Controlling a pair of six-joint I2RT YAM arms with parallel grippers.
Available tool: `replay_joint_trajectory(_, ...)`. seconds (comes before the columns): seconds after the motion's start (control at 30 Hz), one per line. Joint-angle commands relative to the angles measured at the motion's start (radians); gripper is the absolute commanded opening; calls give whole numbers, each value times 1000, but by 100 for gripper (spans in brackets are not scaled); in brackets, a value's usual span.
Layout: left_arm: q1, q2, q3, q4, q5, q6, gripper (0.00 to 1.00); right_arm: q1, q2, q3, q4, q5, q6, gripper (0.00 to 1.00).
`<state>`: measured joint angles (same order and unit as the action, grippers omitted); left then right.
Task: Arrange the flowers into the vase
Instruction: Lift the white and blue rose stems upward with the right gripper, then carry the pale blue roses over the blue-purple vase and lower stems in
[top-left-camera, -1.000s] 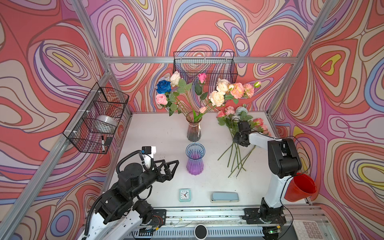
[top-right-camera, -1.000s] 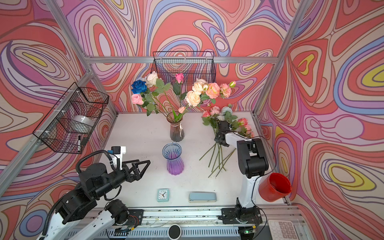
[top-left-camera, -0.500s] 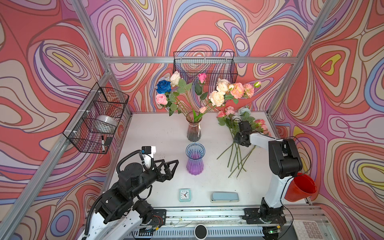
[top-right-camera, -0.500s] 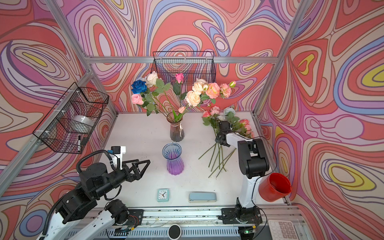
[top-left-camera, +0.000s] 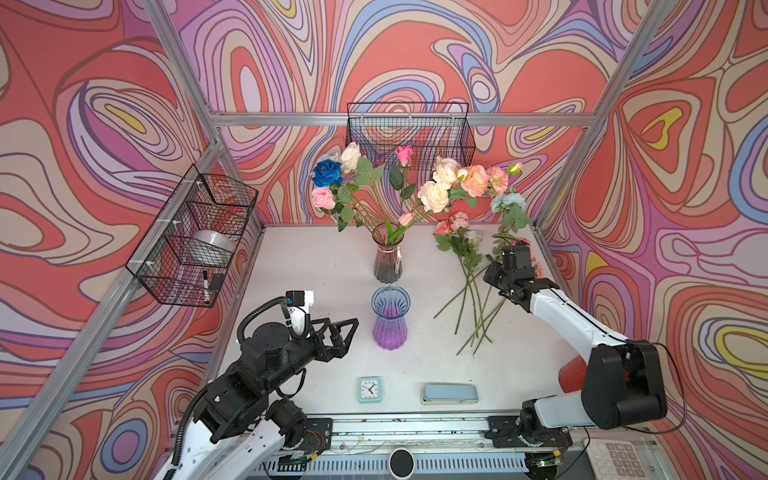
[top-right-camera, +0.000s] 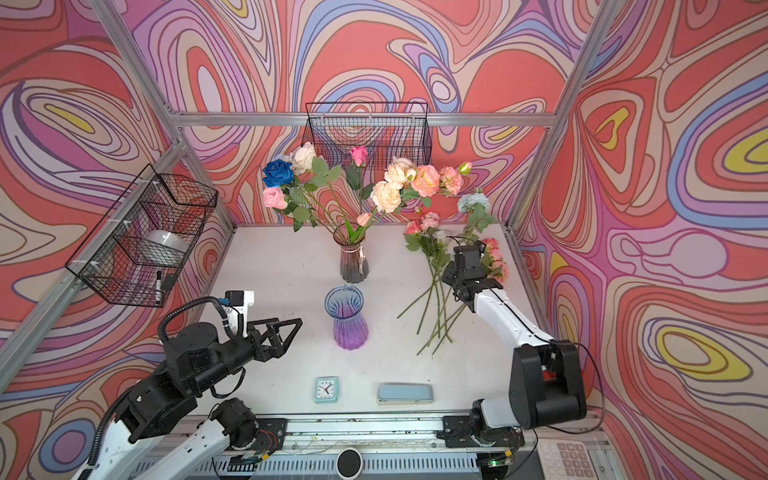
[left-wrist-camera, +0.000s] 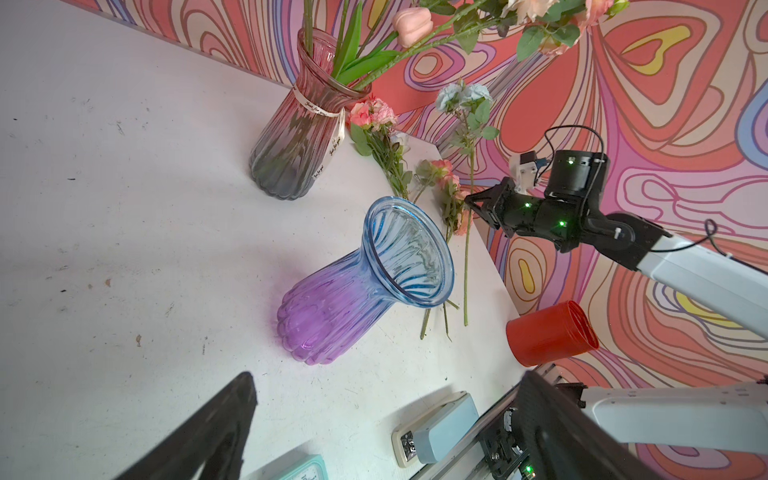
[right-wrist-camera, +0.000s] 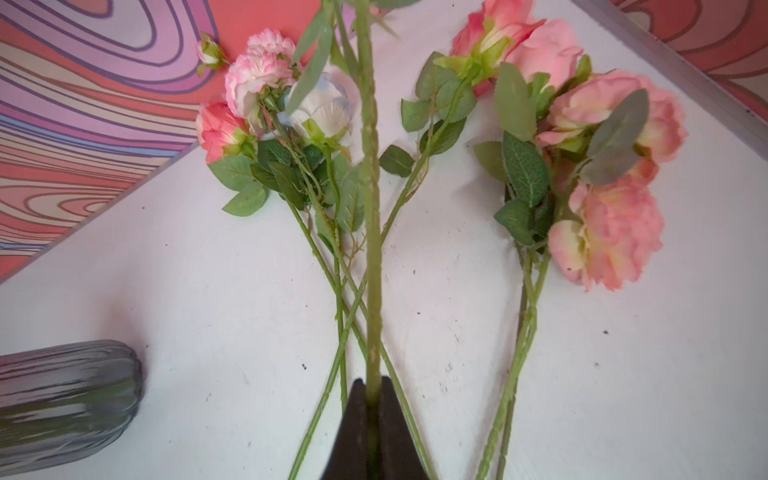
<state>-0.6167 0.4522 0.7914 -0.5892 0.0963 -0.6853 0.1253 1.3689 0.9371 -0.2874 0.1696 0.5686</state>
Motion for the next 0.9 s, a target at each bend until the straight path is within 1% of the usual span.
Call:
replay_joint_trajectory(0.0,-8,5,20,11,-9,-11,100,-1,-150,-35,14,23,18,0)
replay_joint_trajectory(0.17,-7,10,25,17,-11,-10,100,12,-392,-51,40,-8,-18,0)
replay_joint_trajectory(0.3,-8,17,29,17,-18,-8,100,23,-539,-27,83,-62,-51,0)
replay_joint_trajectory(0.4,-7,21,35,20,-18,-9,100,23,-596,9,148,-184,-80,0)
replay_joint_trajectory(0.43,-7,24,37,20,-17,-9,100,23,-597,26,173,-247,-96,0)
replay_joint_trajectory(0.53,-8,26,40,23,-15,-8,100,25,-553,105,220,-454,-105,0)
replay_joint_trajectory(0.6,-8,28,39,23,-17,-8,100,41,-505,161,239,-555,-99,0)
replay_joint_trajectory(0.63,-7,28,40,25,-18,-8,100,67,-481,189,241,-580,-109,0)
replay_joint_trajectory(0.7,-8,28,42,20,-22,-8,100,163,-437,241,220,-558,-167,0)
replay_joint_trajectory(0.8,-8,26,46,14,-29,-6,100,395,-358,321,172,-452,-285,0)
replay_joint_trajectory(0.83,-8,22,47,11,-33,-5,100,472,-329,332,187,-410,-309,0)
replay_joint_trajectory(0.87,-8,20,49,6,-37,-5,100,521,-308,334,217,-387,-320,0)
